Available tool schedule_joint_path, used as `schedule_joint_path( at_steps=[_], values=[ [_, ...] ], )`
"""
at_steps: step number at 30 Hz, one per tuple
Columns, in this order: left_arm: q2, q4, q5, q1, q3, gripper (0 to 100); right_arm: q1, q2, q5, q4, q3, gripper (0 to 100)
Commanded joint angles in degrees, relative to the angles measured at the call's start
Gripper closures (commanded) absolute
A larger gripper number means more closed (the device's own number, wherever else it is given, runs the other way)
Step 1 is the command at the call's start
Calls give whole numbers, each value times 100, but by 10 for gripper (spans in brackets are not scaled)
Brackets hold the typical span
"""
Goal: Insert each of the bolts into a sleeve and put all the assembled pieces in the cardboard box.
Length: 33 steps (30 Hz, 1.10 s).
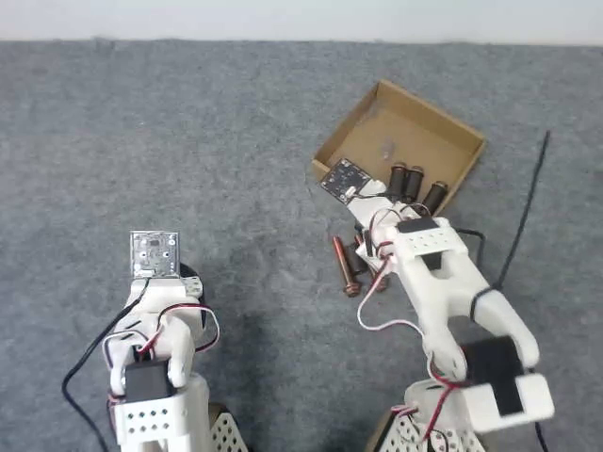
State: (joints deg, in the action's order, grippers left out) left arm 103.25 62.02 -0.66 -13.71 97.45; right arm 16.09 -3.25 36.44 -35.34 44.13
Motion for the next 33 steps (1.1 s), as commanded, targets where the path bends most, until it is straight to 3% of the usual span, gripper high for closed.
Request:
schedule_joint_path(
  at_steps=[1,13,17,25,33],
  values=[
    [105,0,-70,-44,-92,989,-101,110,88,92,-519,890],
    [105,-9,-70,-44,-92,989,-110,884,88,40,-1152,896],
    [105,-9,-70,-44,-92,989,-110,884,88,40,-1143,998],
    [105,-18,-79,-44,-92,988,-119,787,44,-426,-1160,991],
    [105,-18,-79,-44,-92,988,-620,-585,-1125,-1138,-835,992]
  ],
)
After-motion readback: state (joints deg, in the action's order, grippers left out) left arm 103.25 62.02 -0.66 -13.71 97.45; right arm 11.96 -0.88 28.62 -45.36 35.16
